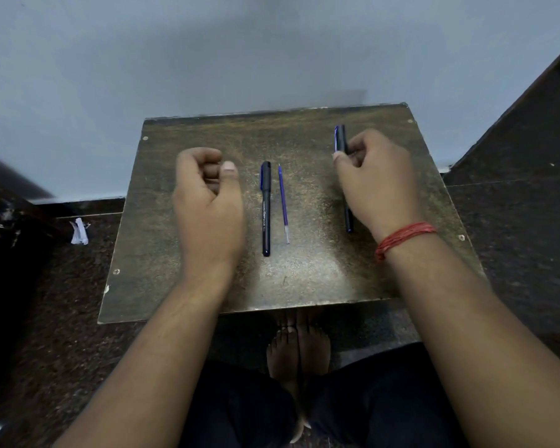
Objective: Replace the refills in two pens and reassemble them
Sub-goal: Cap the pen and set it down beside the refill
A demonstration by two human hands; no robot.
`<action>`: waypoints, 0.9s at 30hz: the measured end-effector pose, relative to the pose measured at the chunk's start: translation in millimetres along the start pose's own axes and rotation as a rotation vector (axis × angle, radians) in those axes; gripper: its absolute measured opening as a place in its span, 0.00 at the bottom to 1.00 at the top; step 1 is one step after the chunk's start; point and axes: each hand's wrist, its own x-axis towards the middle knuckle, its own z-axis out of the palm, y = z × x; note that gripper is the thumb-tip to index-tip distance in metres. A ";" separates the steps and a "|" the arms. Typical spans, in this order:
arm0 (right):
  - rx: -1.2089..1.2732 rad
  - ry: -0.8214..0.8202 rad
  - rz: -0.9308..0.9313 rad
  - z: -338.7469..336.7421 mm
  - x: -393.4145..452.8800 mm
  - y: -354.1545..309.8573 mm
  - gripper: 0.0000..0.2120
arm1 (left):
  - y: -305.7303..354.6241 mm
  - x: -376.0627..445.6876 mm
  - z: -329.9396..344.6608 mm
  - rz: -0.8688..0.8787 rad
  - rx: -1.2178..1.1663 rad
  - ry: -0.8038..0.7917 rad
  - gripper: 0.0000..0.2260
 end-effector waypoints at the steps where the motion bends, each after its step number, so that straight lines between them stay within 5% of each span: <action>1: -0.081 -0.020 -0.007 1.1 -0.9 0.2 0.10 | -2.4 2.0 -1.0 -0.005 0.018 0.015 0.05; 12: -0.394 -0.105 -0.079 5.9 -5.6 -4.0 0.10 | -7.6 0.1 2.0 -0.047 0.162 -0.069 0.06; 27: -0.202 -0.032 -0.127 -0.4 -11.8 -19.3 0.12 | -10.8 -8.7 9.2 0.019 0.575 -0.248 0.11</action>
